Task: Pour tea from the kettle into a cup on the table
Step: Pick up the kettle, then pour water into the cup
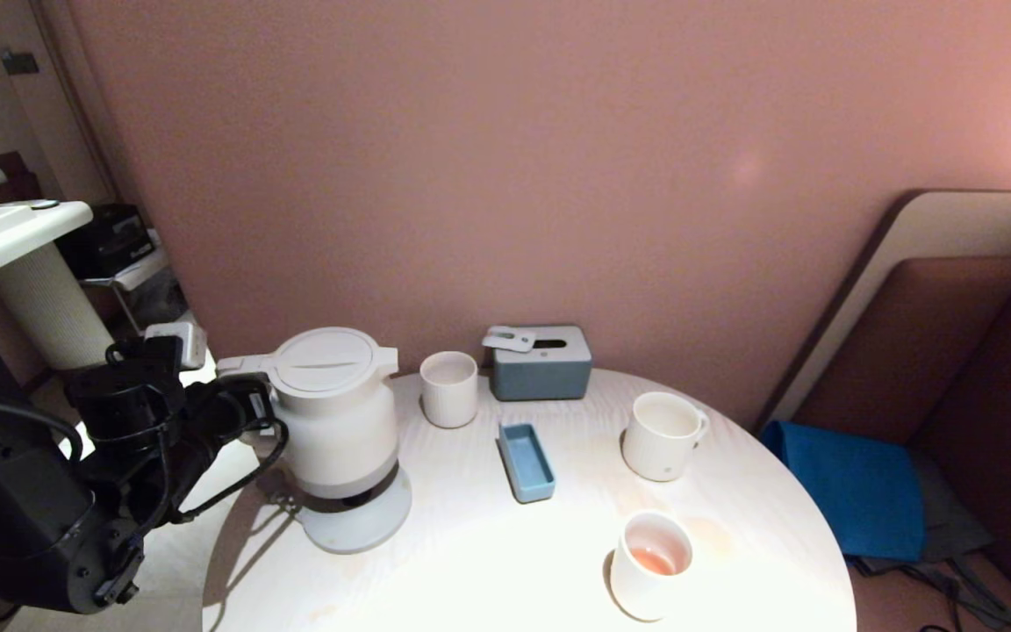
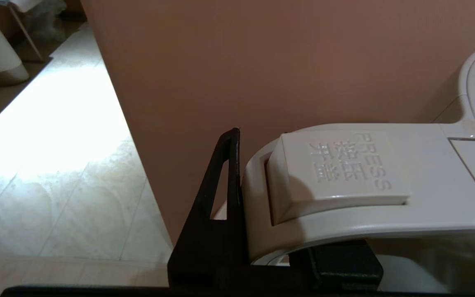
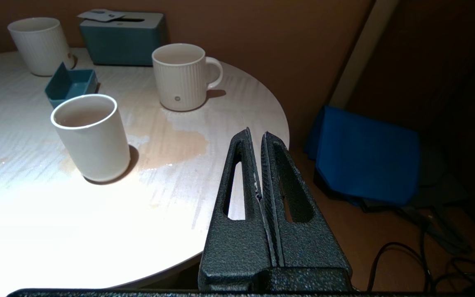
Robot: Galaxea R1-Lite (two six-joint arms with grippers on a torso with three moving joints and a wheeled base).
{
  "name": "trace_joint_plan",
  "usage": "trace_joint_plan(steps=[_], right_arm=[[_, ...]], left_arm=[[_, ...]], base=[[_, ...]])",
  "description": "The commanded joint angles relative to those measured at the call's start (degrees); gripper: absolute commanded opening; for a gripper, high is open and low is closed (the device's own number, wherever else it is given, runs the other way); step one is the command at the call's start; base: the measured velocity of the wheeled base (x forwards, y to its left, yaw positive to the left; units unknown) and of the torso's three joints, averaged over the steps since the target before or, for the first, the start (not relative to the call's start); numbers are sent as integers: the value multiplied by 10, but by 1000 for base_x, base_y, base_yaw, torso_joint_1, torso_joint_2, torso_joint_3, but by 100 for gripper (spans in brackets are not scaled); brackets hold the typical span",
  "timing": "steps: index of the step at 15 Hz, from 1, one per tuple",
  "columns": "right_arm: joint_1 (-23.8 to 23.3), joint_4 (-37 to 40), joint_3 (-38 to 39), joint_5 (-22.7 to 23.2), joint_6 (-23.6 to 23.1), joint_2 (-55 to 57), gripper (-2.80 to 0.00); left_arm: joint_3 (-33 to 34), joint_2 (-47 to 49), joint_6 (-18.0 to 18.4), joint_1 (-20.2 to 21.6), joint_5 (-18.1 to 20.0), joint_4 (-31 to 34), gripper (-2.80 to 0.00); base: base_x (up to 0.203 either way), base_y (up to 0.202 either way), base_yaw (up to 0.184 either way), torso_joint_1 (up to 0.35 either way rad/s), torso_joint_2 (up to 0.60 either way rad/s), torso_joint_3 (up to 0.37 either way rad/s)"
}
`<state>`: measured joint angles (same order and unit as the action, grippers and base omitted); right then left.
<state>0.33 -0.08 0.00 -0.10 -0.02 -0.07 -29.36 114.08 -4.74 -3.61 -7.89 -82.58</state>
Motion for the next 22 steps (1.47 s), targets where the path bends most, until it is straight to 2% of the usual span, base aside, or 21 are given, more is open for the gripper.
trace_joint_plan(steps=[1,3,5,8,11,15,22], right_arm=[[0,0,0,0,-1,1,-280],[0,0,0,0,0,1,-280],[0,0,0,0,0,1,-280],[0,0,0,0,-1,1,-280],[0,0,0,0,-1,1,-280],[0,0,0,0,0,1,-280],[0,0,0,0,-1,1,-280]], left_arm=[[-9,-44,-1,-1,20,29,-280],[-15,-86,-1,-1,68,97,-280],[-47,-116,0,-5,100,175,-280],[-117,-137,1,-13,114,300,-280],[-165,-146,3,-35,114,334,-280],[-216,-145,34,-78,105,394,-280],[-322,-108,48,-141,44,447,-280]], base=[[0,0,0,0,0,0],[0,0,0,0,0,0],[0,0,0,0,0,0],[0,0,0,0,0,0],[0,0,0,0,0,0],[0,0,0,0,0,0],[0,0,0,0,0,0]])
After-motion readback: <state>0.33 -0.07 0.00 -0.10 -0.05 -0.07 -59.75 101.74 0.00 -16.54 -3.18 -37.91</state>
